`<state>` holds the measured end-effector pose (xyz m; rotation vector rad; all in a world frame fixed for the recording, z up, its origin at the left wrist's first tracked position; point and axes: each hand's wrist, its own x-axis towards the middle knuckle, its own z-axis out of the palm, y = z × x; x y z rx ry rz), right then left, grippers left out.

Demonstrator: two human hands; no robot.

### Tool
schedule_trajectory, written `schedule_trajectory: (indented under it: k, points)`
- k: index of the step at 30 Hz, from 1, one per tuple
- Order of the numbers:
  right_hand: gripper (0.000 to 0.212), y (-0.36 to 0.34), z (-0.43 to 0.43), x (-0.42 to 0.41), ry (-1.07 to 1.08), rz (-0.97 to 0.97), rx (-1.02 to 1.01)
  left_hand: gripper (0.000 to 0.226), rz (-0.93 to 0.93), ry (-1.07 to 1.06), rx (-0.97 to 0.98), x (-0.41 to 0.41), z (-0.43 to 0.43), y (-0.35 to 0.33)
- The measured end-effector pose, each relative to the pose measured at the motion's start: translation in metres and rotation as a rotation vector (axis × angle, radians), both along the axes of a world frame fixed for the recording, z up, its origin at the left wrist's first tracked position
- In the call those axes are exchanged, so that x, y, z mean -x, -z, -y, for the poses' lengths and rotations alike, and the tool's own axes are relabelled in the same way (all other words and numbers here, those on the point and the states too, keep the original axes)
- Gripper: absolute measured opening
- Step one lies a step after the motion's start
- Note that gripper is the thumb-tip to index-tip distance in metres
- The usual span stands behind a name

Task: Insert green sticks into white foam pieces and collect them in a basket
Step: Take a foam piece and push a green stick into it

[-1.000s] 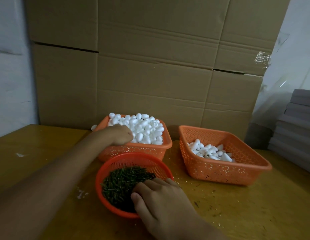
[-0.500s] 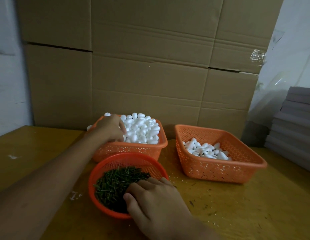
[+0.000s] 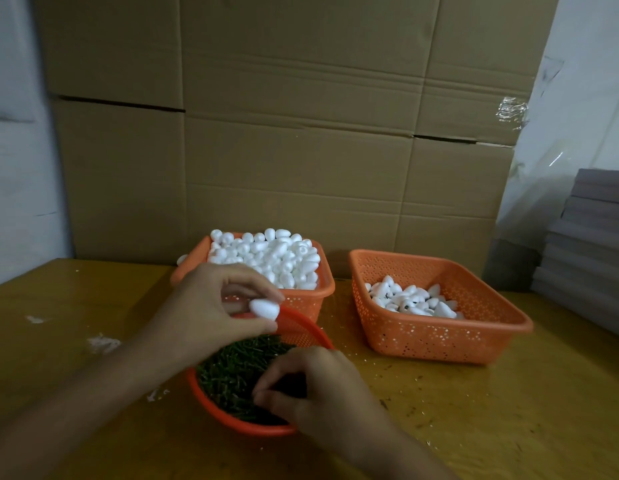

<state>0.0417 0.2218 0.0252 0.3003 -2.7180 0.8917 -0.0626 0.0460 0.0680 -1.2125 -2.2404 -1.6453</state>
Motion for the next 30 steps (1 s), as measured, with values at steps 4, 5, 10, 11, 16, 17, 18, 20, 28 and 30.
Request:
schedule_trajectory:
  k: [4, 5, 10, 11, 16, 17, 18, 20, 28, 30]
  points:
    - [0.005, 0.002, -0.005, 0.002, 0.066, -0.075, 0.087, 0.037, 0.036, -0.049, -0.04, -0.013, 0.01, 0.017]
    - [0.006, 0.002, -0.007, 0.002, 0.091, -0.095, 0.122, 0.038, 0.032, -0.069, -0.052, -0.013, 0.011, 0.02]
    - [0.008, 0.002, -0.011, 0.004, 0.158, -0.135, 0.298, 0.033, 0.014, -0.075, -0.097, -0.016, 0.018, 0.036]
    - [0.009, 0.002, -0.011, 0.004, 0.164, -0.14, 0.317, 0.03, 0.014, -0.067, -0.097, -0.017, 0.02, 0.038]
    - [0.017, 0.003, -0.012, 0.006, 0.166, -0.159, 0.417, 0.029, -0.034, -0.058, -0.1, -0.015, 0.021, 0.041]
    - [0.019, 0.004, -0.011, 0.006, 0.163, -0.164, 0.416, 0.029, -0.048, -0.051, -0.107, -0.015, 0.02, 0.042]
    - [0.021, 0.005, -0.011, 0.006, 0.165, -0.173, 0.405, 0.029, -0.056, -0.045, -0.117, -0.014, 0.019, 0.043]
    - [0.021, 0.007, -0.009, 0.005, 0.169, -0.189, 0.381, 0.034, -0.044, -0.037, -0.129, -0.015, 0.02, 0.044]
    - [0.017, 0.021, 0.008, 0.002, 0.19, -0.378, 0.137, 0.031, -0.026, -0.03, -0.145, -0.012, 0.023, 0.05]
    - [0.015, 0.021, 0.009, 0.002, 0.194, -0.396, 0.108, 0.031, -0.022, -0.037, -0.14, -0.011, 0.022, 0.052]
